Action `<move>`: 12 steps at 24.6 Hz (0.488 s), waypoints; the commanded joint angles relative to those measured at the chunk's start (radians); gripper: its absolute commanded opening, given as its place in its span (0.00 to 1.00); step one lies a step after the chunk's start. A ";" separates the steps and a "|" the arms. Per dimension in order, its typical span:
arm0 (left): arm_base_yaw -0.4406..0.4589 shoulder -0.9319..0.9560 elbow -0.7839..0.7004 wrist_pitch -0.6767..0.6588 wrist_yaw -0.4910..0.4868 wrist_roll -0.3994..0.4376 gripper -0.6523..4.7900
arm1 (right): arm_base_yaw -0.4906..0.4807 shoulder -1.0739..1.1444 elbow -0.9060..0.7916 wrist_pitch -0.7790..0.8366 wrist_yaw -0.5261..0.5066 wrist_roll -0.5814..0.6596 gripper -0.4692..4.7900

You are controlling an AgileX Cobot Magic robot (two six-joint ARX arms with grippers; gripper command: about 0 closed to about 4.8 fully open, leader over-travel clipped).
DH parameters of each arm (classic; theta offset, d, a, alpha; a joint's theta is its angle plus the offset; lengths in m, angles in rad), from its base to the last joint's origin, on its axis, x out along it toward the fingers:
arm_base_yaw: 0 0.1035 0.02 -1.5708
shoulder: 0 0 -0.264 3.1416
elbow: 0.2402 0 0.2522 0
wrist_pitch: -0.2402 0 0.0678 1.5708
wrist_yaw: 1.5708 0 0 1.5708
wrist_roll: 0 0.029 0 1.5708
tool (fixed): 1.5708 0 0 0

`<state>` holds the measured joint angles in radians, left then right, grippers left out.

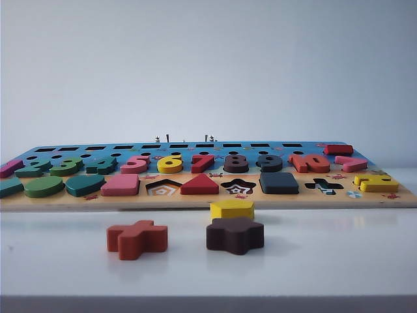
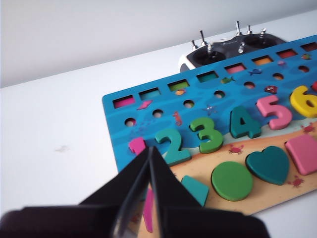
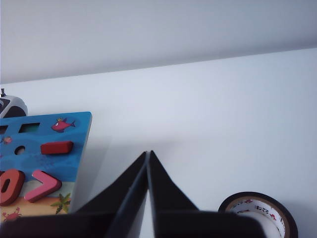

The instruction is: Insert the cube into the slot.

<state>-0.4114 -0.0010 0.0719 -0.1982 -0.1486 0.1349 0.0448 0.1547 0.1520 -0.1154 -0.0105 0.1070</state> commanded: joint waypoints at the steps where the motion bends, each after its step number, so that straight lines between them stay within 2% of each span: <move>1: 0.039 0.003 -0.028 0.058 -0.002 0.003 0.16 | -0.014 -0.036 -0.039 0.021 -0.002 -0.003 0.08; 12: 0.231 0.002 -0.063 0.116 0.013 -0.031 0.16 | -0.061 -0.152 -0.128 0.024 0.007 -0.007 0.08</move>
<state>-0.1902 -0.0002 0.0051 -0.1005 -0.1368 0.1074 -0.0166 0.0048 0.0280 -0.1043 -0.0078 0.1043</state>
